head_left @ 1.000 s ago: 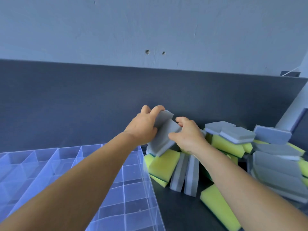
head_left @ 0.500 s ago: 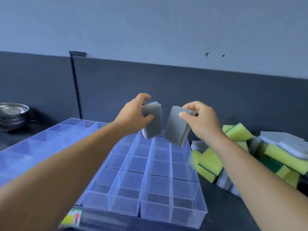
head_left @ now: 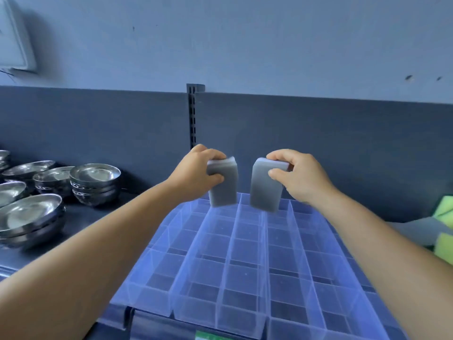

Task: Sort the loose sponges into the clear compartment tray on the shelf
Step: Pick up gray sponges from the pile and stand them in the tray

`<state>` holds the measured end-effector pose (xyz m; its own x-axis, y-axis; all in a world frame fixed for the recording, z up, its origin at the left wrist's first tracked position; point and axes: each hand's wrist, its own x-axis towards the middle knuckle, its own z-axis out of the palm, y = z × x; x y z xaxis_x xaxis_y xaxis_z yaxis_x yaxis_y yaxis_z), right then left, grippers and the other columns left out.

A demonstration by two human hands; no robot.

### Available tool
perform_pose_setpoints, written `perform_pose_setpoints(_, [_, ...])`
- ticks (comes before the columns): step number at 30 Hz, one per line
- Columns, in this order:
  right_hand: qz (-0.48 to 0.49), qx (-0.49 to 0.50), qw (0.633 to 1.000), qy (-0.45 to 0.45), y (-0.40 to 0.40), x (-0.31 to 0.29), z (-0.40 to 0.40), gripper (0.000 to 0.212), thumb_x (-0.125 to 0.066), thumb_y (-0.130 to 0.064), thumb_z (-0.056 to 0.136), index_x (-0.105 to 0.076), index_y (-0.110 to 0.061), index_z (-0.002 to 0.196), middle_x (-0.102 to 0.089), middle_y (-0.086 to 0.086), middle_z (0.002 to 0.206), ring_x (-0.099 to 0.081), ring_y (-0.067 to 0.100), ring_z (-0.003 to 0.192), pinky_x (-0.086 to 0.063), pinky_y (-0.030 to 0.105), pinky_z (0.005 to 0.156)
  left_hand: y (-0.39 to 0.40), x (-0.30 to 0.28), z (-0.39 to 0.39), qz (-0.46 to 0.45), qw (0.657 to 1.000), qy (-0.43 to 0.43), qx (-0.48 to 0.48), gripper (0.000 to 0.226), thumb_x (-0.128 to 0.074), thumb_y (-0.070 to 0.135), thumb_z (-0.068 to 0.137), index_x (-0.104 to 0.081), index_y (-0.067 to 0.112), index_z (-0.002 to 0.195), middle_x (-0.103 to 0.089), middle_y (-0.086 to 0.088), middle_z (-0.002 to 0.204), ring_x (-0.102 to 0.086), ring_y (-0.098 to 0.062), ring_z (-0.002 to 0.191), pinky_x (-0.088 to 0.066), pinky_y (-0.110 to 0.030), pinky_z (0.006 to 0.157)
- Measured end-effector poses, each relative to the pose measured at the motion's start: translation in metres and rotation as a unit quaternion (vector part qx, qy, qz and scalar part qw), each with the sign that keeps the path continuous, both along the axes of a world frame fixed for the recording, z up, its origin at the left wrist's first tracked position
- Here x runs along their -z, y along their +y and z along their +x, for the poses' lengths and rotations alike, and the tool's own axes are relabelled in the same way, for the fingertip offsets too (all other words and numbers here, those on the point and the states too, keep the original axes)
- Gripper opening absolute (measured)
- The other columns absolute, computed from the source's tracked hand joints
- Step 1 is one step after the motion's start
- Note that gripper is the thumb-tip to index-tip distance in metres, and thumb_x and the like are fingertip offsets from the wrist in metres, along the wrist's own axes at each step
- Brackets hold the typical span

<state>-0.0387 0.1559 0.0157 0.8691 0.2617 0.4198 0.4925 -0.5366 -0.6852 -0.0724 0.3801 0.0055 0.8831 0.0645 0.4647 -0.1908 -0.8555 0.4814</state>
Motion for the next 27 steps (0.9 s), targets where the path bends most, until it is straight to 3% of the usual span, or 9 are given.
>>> perform_pose_setpoints(4, [0.002, 0.009, 1.000, 0.002, 0.056, 0.002, 0.005, 0.026, -0.057, -0.013, 0.086, -0.060, -0.028, 0.108, -0.061, -0.006, 0.099, -0.054, 0.016, 0.073, -0.044, 0.021, 0.050, 0.059, 0.000, 0.010, 0.025, 1.000, 0.005, 0.002, 0.041, -0.067, 0.015, 0.082, -0.059, 0.028, 0.120, -0.049, 0.006, 0.108, -0.052, -0.015, 0.092, -0.037, -0.022, 0.075])
perform_pose_setpoints(7, [0.000, 0.017, 1.000, -0.002, 0.090, 0.005, 0.012, 0.031, -0.055, -0.012, 0.087, -0.059, -0.026, 0.115, -0.056, -0.006, 0.105, -0.049, 0.009, 0.068, -0.037, 0.016, 0.044, 0.095, 0.001, 0.019, 0.046, 0.999, -0.005, -0.005, 0.041, -0.066, 0.017, 0.081, -0.059, 0.030, 0.119, -0.054, 0.008, 0.107, -0.053, -0.016, 0.097, -0.041, -0.027, 0.081])
perform_pose_setpoints(11, [-0.019, 0.033, 0.999, -0.023, 0.124, 0.010, 0.024, 0.029, -0.055, -0.011, 0.088, -0.061, -0.025, 0.112, -0.046, -0.004, 0.113, -0.050, 0.014, 0.085, -0.035, 0.013, 0.055, 0.124, 0.008, 0.030, 0.061, 0.998, 0.004, -0.012, 0.040, -0.061, 0.014, 0.084, -0.057, 0.030, 0.121, -0.055, 0.007, 0.109, -0.052, -0.017, 0.099, -0.043, -0.030, 0.083])
perform_pose_setpoints(15, [-0.047, 0.052, 0.997, -0.033, 0.147, 0.018, 0.038, 0.030, -0.054, -0.010, 0.089, -0.060, -0.025, 0.115, -0.040, -0.005, 0.115, -0.050, 0.015, 0.088, -0.034, 0.009, 0.060, 0.138, 0.015, 0.045, 0.040, 0.999, 0.006, -0.012, 0.042, -0.058, 0.013, 0.087, -0.054, 0.029, 0.126, -0.052, 0.005, 0.114, -0.052, -0.018, 0.098, -0.040, -0.028, 0.081])
perform_pose_setpoints(17, [-0.052, 0.053, 0.997, -0.032, 0.154, 0.023, 0.044, 0.029, -0.054, -0.010, 0.089, -0.060, -0.024, 0.115, -0.039, -0.005, 0.115, -0.050, 0.016, 0.085, -0.037, 0.013, 0.059, 0.141, 0.019, 0.054, 0.033, 0.999, 0.009, -0.008, 0.042, -0.058, 0.014, 0.087, -0.055, 0.029, 0.126, -0.048, 0.004, 0.116, -0.052, -0.019, 0.097, -0.040, -0.027, 0.080])
perform_pose_setpoints(20, [-0.071, 0.047, 0.996, -0.029, 0.162, 0.034, 0.051, 0.028, -0.054, -0.010, 0.090, -0.061, -0.023, 0.113, -0.038, -0.004, 0.112, -0.049, 0.015, 0.081, -0.039, 0.021, 0.068, 0.141, 0.025, 0.064, 0.049, 0.998, 0.034, 0.002, 0.042, -0.059, 0.015, 0.088, -0.054, 0.031, 0.127, -0.042, 0.004, 0.118, -0.054, -0.023, 0.096, -0.042, -0.028, 0.080])
perform_pose_setpoints(25, [-0.125, 0.054, 0.990, -0.025, 0.167, 0.046, 0.061, 0.027, -0.053, -0.010, 0.090, -0.060, -0.023, 0.114, -0.040, -0.005, 0.111, -0.052, 0.020, 0.083, -0.049, 0.033, 0.077, 0.137, 0.033, 0.071, 0.131, 0.988, 0.077, 0.008, 0.044, -0.056, 0.018, 0.090, -0.050, 0.033, 0.131, -0.036, 0.002, 0.122, -0.057, -0.028, 0.089, -0.052, -0.038, 0.079])
perform_pose_setpoints(27, [-0.149, 0.057, 0.987, -0.031, 0.168, 0.049, 0.064, 0.029, -0.052, -0.010, 0.091, -0.059, -0.022, 0.116, -0.042, -0.004, 0.112, -0.053, 0.022, 0.086, -0.050, 0.037, 0.080, 0.134, 0.038, 0.074, 0.164, 0.983, 0.081, 0.008, 0.045, -0.053, 0.017, 0.091, -0.048, 0.032, 0.134, -0.035, 0.001, 0.123, -0.055, -0.026, 0.084, -0.051, -0.036, 0.074])
